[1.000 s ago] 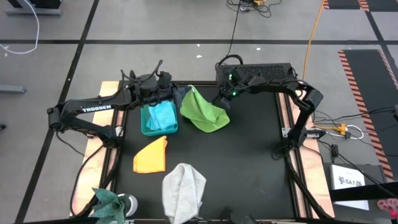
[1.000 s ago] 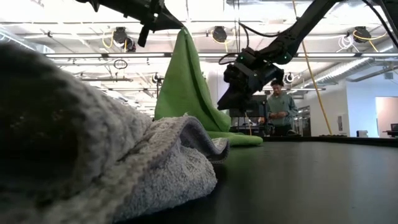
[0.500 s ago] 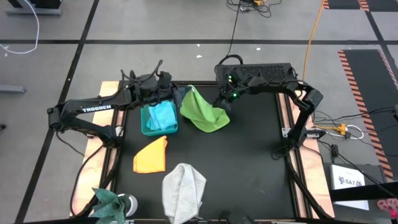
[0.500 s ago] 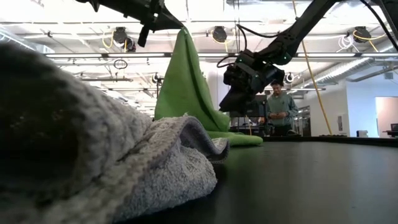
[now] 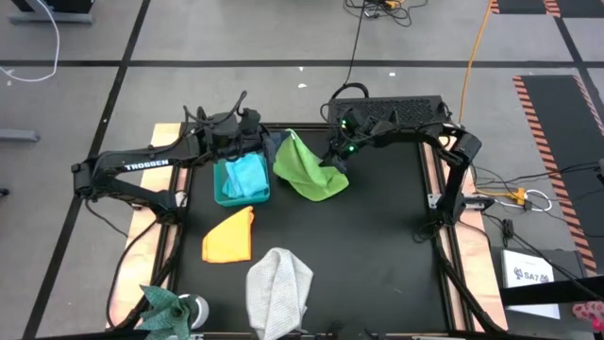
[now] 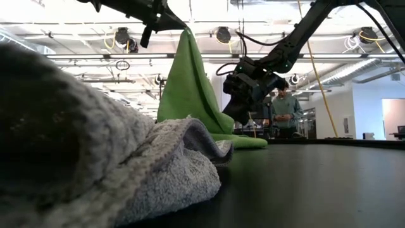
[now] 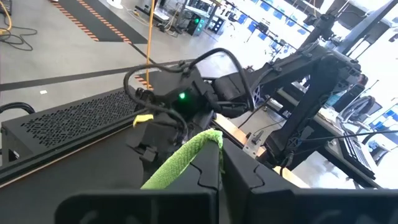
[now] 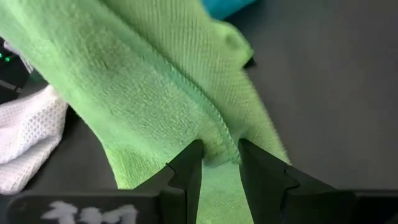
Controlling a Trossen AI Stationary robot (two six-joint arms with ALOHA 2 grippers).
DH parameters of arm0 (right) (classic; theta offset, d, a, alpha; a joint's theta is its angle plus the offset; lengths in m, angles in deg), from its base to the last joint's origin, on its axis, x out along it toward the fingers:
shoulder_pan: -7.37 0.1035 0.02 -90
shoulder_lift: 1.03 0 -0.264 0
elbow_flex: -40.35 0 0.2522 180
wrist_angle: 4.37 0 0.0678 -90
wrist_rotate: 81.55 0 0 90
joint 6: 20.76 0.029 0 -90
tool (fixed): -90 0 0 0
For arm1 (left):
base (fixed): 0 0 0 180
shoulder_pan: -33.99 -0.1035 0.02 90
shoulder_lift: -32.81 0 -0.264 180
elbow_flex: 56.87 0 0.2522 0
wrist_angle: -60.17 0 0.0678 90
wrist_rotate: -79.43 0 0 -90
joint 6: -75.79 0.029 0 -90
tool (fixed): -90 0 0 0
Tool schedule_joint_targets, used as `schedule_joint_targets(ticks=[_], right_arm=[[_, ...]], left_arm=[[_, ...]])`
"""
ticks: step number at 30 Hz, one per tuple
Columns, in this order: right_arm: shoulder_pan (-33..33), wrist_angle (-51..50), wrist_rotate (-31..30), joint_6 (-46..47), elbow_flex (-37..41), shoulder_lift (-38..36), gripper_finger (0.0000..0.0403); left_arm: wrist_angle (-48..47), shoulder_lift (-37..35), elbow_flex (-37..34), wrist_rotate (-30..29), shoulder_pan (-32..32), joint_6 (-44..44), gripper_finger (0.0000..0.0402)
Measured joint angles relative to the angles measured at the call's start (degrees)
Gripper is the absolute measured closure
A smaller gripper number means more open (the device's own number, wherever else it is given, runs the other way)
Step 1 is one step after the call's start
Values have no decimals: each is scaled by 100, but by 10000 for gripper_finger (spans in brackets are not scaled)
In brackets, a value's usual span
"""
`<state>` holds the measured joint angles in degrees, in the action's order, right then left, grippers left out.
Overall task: Fold microfiber towels
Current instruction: Fold the green microfiber towel
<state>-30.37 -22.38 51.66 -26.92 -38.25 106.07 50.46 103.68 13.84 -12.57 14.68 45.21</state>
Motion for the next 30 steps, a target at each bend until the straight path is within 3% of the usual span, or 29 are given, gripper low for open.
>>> schedule_joint_targets(ticks=[6,13,18,23,30], right_arm=[[89,48,30,-62,0,57,309],[128,171,81,76,0,-29,392],[138,187,163,271,0,-272,401],[139,-143,-118,354,0,-835,402],[127,-1747,-1132,-339,0,-1987,402]], left_arm=[[0,0,0,0,0,-1,392],[-2,0,0,0,0,8,393],[-4,0,0,-3,0,28,398],[-162,0,0,-130,0,32,398],[-548,0,-1,-602,-29,28,399]])
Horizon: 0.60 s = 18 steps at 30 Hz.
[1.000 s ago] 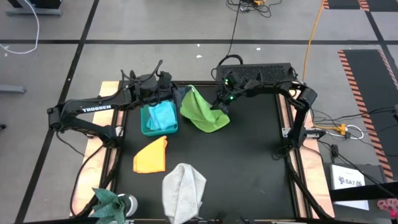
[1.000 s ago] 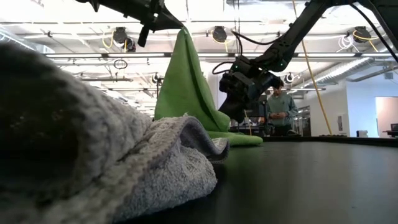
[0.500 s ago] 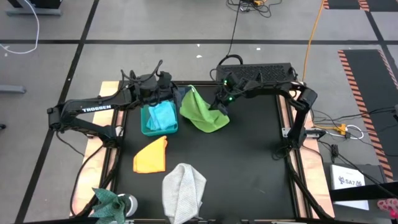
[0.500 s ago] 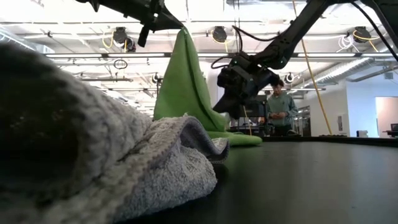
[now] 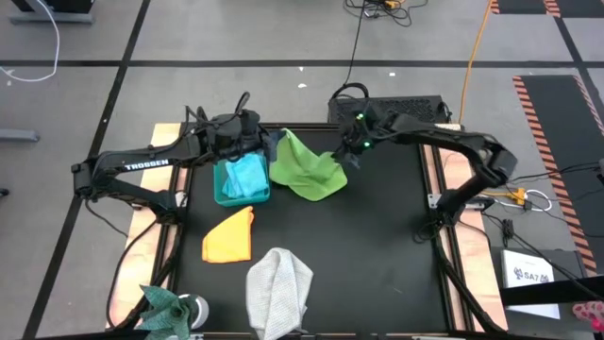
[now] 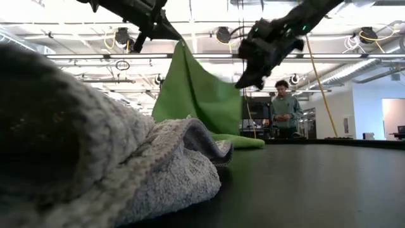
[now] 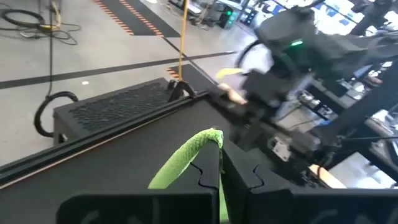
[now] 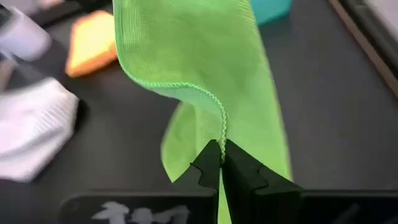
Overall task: Fold microfiber towels
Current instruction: Fold the green microfiber towel
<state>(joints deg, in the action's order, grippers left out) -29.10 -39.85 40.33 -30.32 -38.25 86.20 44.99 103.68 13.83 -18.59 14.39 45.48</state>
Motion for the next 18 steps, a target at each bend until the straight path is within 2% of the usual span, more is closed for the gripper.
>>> schedule_joint_targets(ticks=[6,10,14,18], right_arm=[[-258,-995,-783,-307,0,-1143,402],[-615,-1126,-1111,-365,-2,-1850,402],[-1124,-1113,-1104,-460,-57,-2260,403],[-1458,-1002,-1081,-709,-288,-2304,403]], left_arm=[[108,0,-1,0,-222,67,399],[256,0,-1,4,-449,144,400],[777,0,-1,176,-766,310,400],[1326,51,-1,599,-1063,294,401]])
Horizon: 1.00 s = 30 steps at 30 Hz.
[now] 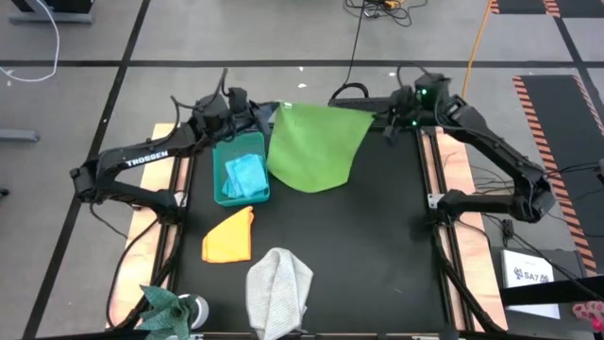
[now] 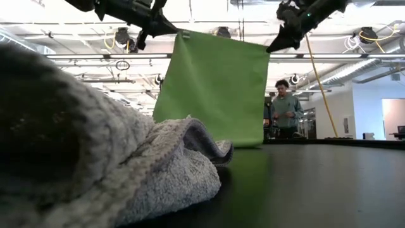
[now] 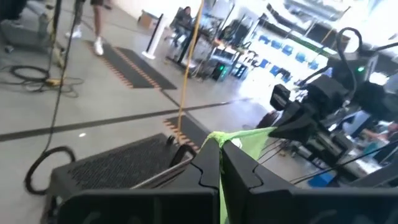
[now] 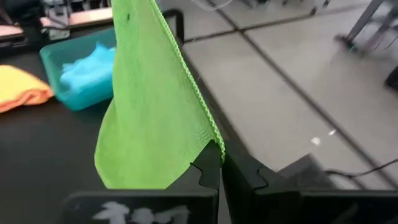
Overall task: Fold microfiber towels
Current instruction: Fold the green microfiber towel
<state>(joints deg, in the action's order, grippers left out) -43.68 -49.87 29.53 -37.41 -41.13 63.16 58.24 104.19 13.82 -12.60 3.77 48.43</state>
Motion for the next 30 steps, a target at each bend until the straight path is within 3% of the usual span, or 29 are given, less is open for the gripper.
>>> schedule_joint_targets(ticks=[5,10,18,25,30], right_arm=[[-229,124,-7,-406,-645,298,403],[-303,107,2,-664,-1425,672,403],[-303,-709,-20,-1097,-2306,978,403],[-298,-2093,-453,-1403,-2359,778,403],[-102,-3002,-450,-1253,-1969,654,403]], left_arm=[[440,191,104,283,-177,-12,401],[405,559,887,652,-300,254,401],[-1212,1064,2486,979,-326,861,401],[-2296,1248,2457,957,9,873,401],[-2415,1269,2074,950,300,559,401]])
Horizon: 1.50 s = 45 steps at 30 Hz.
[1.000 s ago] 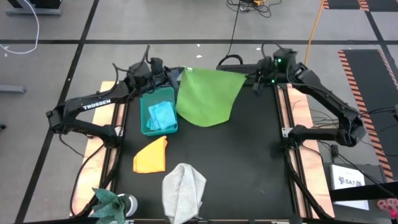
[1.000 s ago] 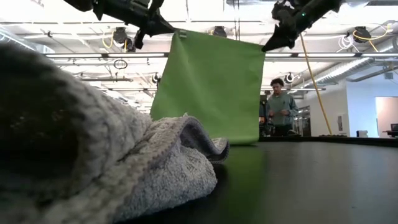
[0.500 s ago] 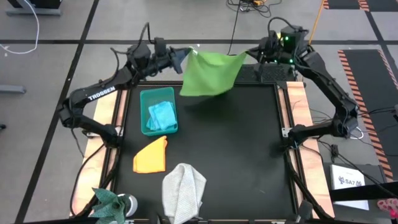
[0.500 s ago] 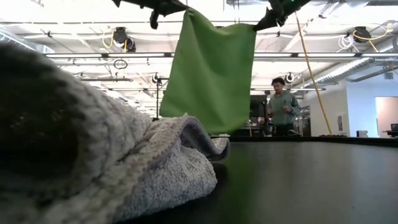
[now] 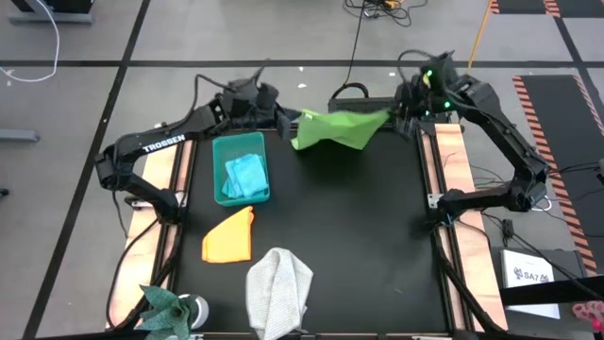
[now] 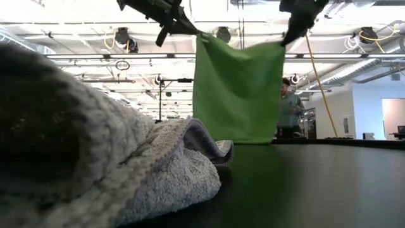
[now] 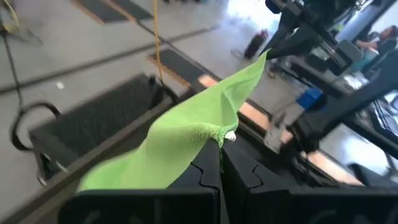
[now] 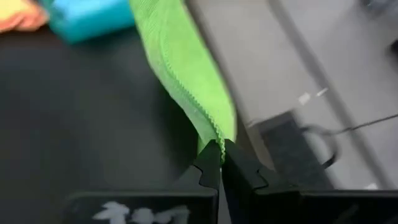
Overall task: Fold microfiber towels
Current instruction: Fold the green microfiber towel
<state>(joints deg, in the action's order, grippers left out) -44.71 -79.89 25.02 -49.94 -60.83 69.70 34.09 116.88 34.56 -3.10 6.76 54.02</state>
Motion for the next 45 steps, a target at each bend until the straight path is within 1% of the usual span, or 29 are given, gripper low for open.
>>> schedule_joint_targets(ticks=[4,6,9,13,17,19,21,25,27,29,35,38,41,43,45], right_arm=[[314,-326,31,307,573,-189,403],[540,-313,241,539,942,-332,403],[941,-159,474,913,1494,-548,403],[1467,85,483,1469,2252,-857,403],[1947,489,736,2059,3092,-1133,403],[2163,778,772,2314,3518,-1247,403],[2360,1061,782,2583,3920,-1338,403],[2753,1734,1064,3097,4622,-1481,403],[2935,2011,1098,3352,4889,-1532,403],[3103,2268,1240,3621,5101,-1562,403],[3654,3068,1977,4352,5547,-1617,403],[3922,3161,2375,4613,5635,-1617,403],[4180,3159,2729,4814,5672,-1617,403],[4324,3162,2702,4847,5674,-1618,403],[4405,3169,2521,4839,5674,-1617,403]], left_arm=[[-58,0,-258,2,254,-285,401],[-148,0,-299,0,382,-417,401],[-219,-2,-415,-4,627,-632,401],[-275,-2,-578,-2,974,-986,400],[-378,-2,-807,-155,1341,-1417,401],[-468,-2,-991,-266,1554,-1680,400],[-473,-2,-1233,-323,1754,-2023,400],[-387,-2,-1722,-371,2158,-2746,400],[-335,-2,-1999,-439,2384,-3177,400],[-260,-2,-2242,-549,2596,-3579,400],[622,-2,-2735,-577,3131,-4330,400],[949,-2,-2834,-581,3318,-4546,399],[963,-2,-2835,-437,3475,-4608,399],[895,-2,-2835,-444,3552,-4609,400],[858,-2,-2835,-556,3584,-4609,399]])
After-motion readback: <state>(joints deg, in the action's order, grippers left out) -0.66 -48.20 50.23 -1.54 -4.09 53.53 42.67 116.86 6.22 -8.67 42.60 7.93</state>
